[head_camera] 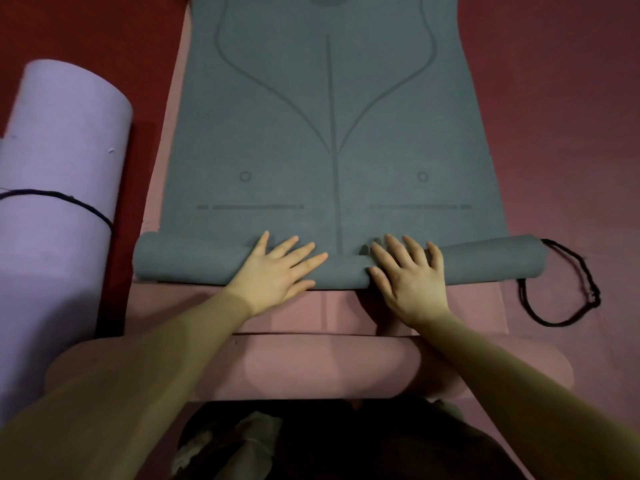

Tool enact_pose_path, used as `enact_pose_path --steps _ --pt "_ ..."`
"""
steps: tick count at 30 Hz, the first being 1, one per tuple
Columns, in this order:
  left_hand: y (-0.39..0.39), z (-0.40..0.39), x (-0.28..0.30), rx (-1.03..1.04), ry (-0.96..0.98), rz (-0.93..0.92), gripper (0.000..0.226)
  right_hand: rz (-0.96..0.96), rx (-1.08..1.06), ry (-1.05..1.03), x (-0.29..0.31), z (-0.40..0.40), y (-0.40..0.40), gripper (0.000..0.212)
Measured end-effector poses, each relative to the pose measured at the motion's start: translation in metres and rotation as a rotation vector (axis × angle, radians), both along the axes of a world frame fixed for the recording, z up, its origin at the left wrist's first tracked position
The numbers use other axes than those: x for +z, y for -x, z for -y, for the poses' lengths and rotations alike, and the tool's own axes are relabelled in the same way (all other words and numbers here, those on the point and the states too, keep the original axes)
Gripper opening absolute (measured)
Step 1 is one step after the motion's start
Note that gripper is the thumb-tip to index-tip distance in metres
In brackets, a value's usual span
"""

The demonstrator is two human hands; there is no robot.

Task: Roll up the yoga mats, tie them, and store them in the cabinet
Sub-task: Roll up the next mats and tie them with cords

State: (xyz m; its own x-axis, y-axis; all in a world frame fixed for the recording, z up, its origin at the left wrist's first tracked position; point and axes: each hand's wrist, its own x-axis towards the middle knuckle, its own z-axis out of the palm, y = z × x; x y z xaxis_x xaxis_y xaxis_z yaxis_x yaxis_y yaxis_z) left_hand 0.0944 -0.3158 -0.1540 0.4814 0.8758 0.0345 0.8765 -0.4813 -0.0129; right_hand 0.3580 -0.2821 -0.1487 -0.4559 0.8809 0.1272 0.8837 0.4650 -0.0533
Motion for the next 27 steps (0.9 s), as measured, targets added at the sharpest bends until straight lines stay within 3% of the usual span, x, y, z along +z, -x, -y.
enact_pose_path --steps 4,13,22,27 --pt "0.004 -0.011 0.002 -0.035 0.02 0.038 0.053 0.022 0.062 -0.048 -0.003 0.012 0.0 0.046" --pt "-0.017 0.002 0.001 0.174 -0.187 0.012 0.044 0.04 0.035 0.209 0.006 -0.027 0.011 0.049" --pt "-0.006 -0.032 0.011 0.151 0.092 0.034 0.053 0.009 0.031 -0.036 0.0 -0.008 0.017 0.046" --pt "-0.01 -0.037 0.018 0.215 0.125 0.029 0.052 -0.01 -0.024 0.065 0.0 -0.023 0.024 0.048"
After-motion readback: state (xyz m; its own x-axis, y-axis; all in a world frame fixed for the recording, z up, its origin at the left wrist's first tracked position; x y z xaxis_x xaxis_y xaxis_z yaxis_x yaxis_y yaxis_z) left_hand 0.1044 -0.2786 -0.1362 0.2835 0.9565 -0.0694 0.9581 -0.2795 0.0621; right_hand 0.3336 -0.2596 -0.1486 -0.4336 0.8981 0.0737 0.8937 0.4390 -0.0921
